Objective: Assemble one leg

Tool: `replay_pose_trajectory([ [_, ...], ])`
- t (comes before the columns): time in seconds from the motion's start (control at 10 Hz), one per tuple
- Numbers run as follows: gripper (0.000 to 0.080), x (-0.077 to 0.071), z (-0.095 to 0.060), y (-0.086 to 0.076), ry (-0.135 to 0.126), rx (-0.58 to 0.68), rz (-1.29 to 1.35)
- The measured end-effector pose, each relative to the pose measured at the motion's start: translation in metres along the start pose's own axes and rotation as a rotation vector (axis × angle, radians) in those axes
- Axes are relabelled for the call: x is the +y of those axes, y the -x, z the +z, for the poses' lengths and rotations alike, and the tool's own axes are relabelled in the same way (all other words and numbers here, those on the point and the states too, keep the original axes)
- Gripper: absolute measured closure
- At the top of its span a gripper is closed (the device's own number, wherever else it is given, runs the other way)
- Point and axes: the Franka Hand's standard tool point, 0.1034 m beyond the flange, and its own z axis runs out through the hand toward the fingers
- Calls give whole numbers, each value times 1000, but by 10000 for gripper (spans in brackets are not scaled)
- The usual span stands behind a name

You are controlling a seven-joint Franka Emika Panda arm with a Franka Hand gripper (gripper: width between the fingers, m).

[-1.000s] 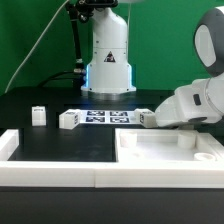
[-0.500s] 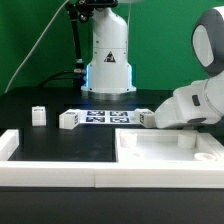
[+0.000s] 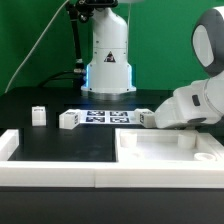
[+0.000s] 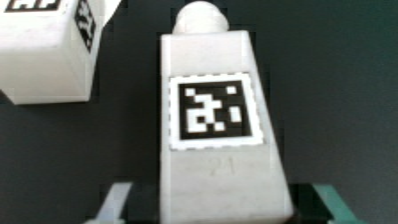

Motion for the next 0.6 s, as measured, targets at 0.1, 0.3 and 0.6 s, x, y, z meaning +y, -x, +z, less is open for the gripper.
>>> replay_pose_trajectory([
  [0.1,509,0,0,0,0,0,0],
  [0.3,508,1,-21,20,-19,-20,0],
  [0.6,508,11,-62,55,-12,-8,-24],
])
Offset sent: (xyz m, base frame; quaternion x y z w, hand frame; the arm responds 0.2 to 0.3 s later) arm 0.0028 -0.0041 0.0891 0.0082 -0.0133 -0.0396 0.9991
